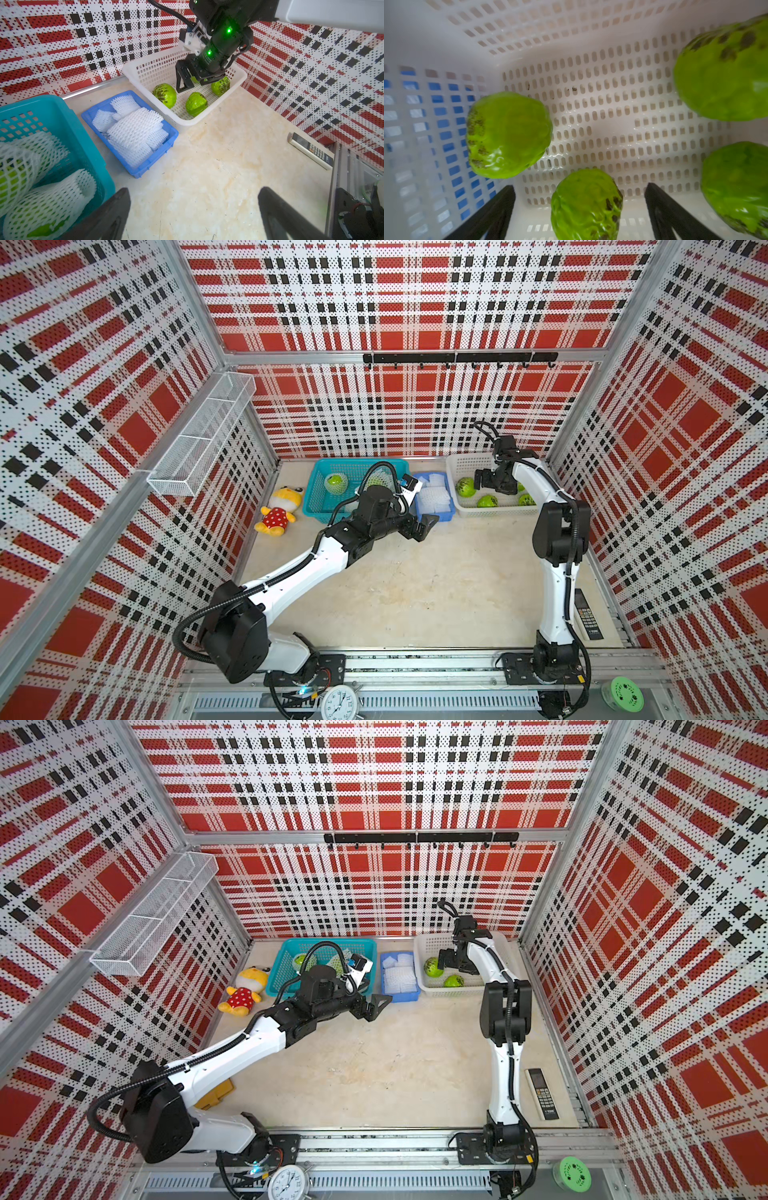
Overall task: Sleeve custard apples in foam nets
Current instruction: Pick up the custard apple from the basket, then place the custard apple at the center of the board.
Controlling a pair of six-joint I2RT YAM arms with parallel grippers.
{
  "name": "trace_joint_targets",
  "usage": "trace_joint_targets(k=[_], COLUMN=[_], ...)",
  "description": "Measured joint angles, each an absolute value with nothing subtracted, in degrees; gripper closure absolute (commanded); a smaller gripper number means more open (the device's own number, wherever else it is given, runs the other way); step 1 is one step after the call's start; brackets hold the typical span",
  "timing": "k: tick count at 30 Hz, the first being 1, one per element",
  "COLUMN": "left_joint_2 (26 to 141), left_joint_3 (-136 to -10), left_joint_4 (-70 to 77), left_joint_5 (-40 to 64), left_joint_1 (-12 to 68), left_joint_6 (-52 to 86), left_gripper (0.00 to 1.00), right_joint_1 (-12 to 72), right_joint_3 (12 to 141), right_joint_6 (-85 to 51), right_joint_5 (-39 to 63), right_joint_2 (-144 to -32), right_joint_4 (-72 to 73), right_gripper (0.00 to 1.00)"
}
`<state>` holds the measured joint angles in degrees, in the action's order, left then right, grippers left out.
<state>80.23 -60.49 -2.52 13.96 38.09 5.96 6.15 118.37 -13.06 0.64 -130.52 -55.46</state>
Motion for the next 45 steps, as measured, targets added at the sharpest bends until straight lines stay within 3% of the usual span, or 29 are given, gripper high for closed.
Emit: trace_joint_targets(k=[9, 18, 23, 37, 45], left_joint_2=[80.23, 78.5, 77.49, 72.4, 60.29], left_joint_3=[-60.49, -60.49, -60.49, -60.51, -59.09], left_joint_4=[-2.11, -2.17, -2.59, -4.97, -9.45], left_joint_5=[13.91, 12.78, 11.73, 5.54, 5.78], left_joint_1=[38.09, 38.74, 40.07, 43.07, 39.64], left_joint_6=[5.89, 5.93, 5.93, 6.5, 9.56], left_gripper=[0.02, 0.01, 0.01, 0.0, 0.0], right_joint_1=[6.35, 6.35, 6.35, 7.97, 19.99], right_joint_3=[112.01, 106.15, 102.17, 87.11, 68.16], right_joint_6=[-13.08, -13.32, -13.5, -11.11, -6.42], right_joint_5=[2.39, 2.09, 1.15, 2.92, 10.31], right_joint_2=[-130.85, -129.29, -125.54, -94.72, -74.5], right_joint_4=[-54.52, -50.61, -47.92, -34.35, -22.33], right_gripper=[0.03, 0.28, 0.33, 0.41, 0.43])
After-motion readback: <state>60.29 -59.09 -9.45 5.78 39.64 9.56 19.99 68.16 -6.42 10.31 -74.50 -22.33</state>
